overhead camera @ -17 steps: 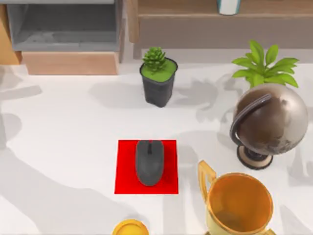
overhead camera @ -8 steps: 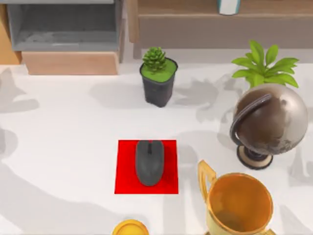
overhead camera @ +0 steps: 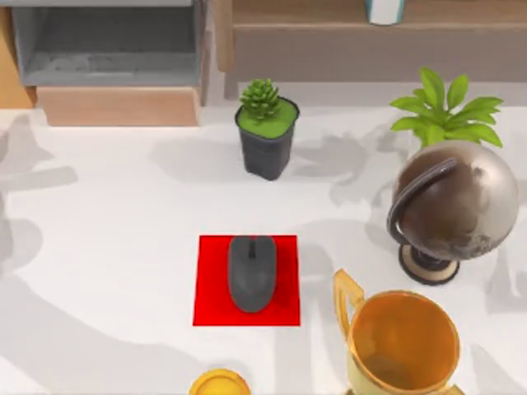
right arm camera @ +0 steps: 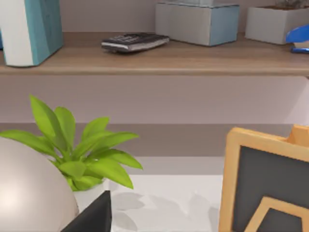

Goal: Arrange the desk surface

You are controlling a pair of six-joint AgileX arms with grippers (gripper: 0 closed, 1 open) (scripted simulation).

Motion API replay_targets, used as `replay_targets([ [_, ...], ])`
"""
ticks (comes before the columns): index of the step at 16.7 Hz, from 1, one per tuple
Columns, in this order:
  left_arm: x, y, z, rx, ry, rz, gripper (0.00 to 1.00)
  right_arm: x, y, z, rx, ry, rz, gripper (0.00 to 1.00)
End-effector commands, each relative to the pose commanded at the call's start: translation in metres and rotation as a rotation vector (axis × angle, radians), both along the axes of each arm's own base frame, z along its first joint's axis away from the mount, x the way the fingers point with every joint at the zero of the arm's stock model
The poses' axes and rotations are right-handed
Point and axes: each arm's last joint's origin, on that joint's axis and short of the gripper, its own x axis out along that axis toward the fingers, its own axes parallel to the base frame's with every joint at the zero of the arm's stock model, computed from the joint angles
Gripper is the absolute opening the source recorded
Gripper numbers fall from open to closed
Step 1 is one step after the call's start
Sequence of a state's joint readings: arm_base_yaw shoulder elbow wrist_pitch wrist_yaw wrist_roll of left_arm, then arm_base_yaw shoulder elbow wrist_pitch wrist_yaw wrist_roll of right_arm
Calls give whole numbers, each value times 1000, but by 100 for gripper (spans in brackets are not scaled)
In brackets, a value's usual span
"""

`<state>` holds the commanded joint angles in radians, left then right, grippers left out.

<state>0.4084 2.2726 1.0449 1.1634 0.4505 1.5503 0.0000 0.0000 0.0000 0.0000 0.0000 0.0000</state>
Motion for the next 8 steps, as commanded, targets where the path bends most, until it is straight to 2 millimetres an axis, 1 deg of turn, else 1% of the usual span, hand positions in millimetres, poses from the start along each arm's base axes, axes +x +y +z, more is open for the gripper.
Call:
replay_targets([
  [2, 5, -24, 20, -31, -36, -16, 100, 0, 0, 0, 0, 0, 0, 100],
  [4, 11, -63, 43, -92, -73, -50, 100, 0, 0, 0, 0, 0, 0, 100],
  [6, 13, -113, 61, -186, -85, -103, 100, 0, 0, 0, 0, 0, 0, 100],
  [8, 10, -172, 71, -304, -61, -166, 100, 0, 0, 0, 0, 0, 0, 100],
])
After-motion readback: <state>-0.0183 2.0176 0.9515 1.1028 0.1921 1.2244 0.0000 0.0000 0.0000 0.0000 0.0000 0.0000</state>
